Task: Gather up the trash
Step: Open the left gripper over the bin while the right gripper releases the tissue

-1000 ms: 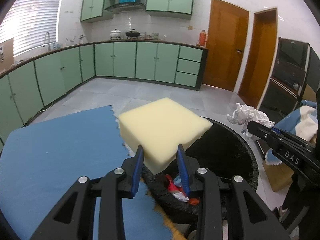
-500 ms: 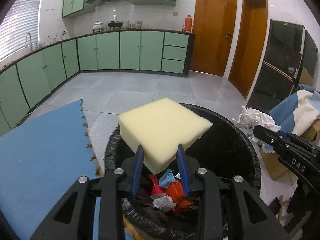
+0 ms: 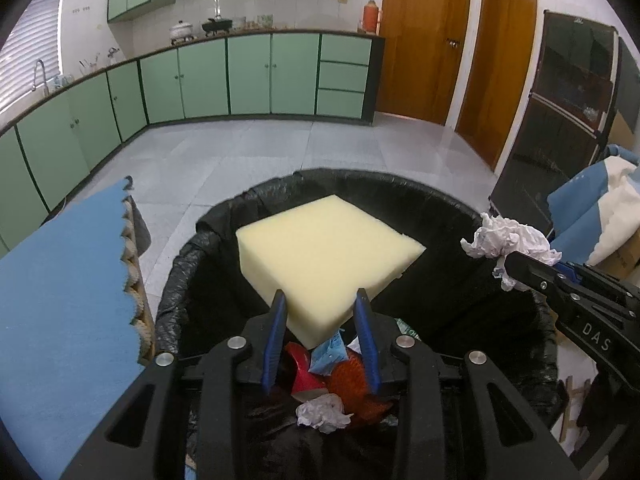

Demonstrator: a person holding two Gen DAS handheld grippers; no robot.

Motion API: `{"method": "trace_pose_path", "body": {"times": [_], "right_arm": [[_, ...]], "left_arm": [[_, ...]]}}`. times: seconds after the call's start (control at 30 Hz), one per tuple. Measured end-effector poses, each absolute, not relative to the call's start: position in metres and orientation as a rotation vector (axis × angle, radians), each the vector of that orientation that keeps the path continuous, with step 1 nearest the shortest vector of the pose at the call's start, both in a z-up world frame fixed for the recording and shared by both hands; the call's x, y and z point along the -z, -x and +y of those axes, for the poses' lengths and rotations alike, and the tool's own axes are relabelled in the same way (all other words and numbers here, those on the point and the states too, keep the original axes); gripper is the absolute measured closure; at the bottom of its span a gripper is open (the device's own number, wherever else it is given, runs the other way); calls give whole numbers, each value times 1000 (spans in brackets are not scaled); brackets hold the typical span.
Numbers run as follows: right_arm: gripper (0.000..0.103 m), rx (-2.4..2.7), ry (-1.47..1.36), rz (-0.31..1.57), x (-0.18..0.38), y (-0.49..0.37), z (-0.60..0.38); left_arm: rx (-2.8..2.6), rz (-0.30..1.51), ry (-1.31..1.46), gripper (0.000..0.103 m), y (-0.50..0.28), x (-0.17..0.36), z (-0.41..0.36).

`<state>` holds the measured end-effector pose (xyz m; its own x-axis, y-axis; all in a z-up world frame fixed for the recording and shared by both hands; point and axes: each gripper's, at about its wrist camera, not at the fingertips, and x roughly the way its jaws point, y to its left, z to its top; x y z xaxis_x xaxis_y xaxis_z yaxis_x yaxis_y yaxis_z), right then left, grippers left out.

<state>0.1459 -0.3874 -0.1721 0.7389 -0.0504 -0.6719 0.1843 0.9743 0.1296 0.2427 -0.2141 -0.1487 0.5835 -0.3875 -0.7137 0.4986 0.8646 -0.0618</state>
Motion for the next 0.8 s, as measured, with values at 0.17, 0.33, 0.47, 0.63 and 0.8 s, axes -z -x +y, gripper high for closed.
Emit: {"method": "trace_pose_path", "body": {"times": [0.17,0.33,0.47,0.63,0.8], "right_arm": [[80,121,-187,756,181,-156,-390],[57,132,-180,769,183,-158,-389],[23,161,-172,758,178,-154,-389],[12,179,-190,735,168,-147,-387],[10,165,-226,735,157,-138,-383]], "left_arm": [[520,824,-169,67,-249,158,-215],[522,855,-154,63,-255,159,-207],[511,843,-136,52,-254,152,-197],[495,808,-123,31,-249,134,-183],[481,793,-80,17,-239,116,-164]]}}
